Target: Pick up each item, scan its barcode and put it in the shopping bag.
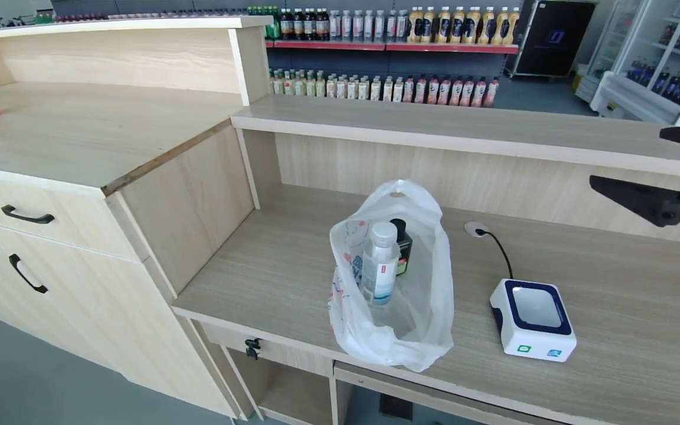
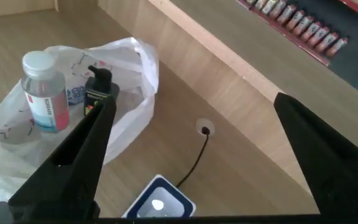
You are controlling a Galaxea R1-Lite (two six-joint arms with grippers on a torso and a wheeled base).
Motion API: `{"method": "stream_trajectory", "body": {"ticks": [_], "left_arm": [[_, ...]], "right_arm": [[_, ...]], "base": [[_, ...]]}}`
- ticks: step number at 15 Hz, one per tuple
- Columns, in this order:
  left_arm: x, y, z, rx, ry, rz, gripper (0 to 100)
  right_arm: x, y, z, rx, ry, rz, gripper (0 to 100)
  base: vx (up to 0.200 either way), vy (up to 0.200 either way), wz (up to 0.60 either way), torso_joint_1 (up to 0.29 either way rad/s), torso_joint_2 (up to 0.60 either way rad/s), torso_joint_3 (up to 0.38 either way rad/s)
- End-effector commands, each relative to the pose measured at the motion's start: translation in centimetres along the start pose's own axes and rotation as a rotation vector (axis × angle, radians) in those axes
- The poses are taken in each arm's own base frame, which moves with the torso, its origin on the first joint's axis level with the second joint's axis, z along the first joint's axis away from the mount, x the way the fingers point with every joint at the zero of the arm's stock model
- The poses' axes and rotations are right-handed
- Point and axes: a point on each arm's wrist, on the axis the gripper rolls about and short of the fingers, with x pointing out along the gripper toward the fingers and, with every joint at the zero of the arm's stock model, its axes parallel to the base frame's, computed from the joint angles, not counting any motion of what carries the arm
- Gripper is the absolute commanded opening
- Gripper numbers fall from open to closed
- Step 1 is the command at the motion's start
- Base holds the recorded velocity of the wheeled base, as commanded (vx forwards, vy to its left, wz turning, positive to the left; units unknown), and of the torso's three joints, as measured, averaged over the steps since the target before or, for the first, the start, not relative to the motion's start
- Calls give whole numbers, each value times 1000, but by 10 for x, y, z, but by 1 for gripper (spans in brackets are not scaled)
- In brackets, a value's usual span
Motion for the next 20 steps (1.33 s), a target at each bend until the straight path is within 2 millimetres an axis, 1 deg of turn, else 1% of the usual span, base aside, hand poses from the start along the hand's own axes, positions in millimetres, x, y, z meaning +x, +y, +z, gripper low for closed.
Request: {"method": "stream_trajectory", "body": {"ticks": [1,2,4,5,6,8,9,10,12,13,14,15,16,18,20], "left_arm": [[0,0,0,1,0,1,100],[0,0,0,-1,-1,1,100],[0,0,0,-1,-1,1,100],[0,0,0,-1,-1,1,100],[0,0,0,-1,0,1,100],[0,0,0,-1,0,1,100],[0,0,0,-1,0,1,100],[0,0,0,1,-1,1,100],[0,0,0,1,0,1,100],[0,0,0,1,0,1,100],[0,0,0,-1,-1,1,100],[0,0,0,1,-1,1,100],[0,0,0,1,0,1,100],[0,0,0,1,-1,1,100],[0,0,0,1,-1,1,100]], "right_arm": [[-21,-12,31,34,-29,-83,100],[-30,-13,32,73,11,-134,100],[-44,-13,23,157,107,-217,100],[-48,-12,16,183,151,-244,100],[-56,-11,8,220,187,-298,100],[-65,-1,-15,269,239,-327,100],[-71,9,-34,309,265,-331,100],[-84,25,-60,356,279,-343,100],[-120,66,-122,374,301,-344,100],[-131,78,-140,374,300,-344,100],[-157,107,-183,362,262,-361,100],[-174,119,-196,383,261,-376,100],[-181,122,-198,397,214,-381,100],[-185,124,-199,411,152,-434,100],[-185,124,-199,433,135,-447,100]], "base": [[0,0,-600,2,12,7],[0,0,-600,2,12,-2],[0,0,-600,0,2,2],[0,0,-600,2,-2,2],[0,0,-600,7,2,7],[0,0,-600,2,2,5],[0,0,0,0,0,0],[0,0,0,0,0,0],[0,0,0,0,0,0],[0,0,0,0,0,0],[0,0,0,0,0,0],[0,0,0,0,0,0],[0,0,0,0,0,0],[0,0,0,0,0,0],[0,0,0,0,0,0]]}}
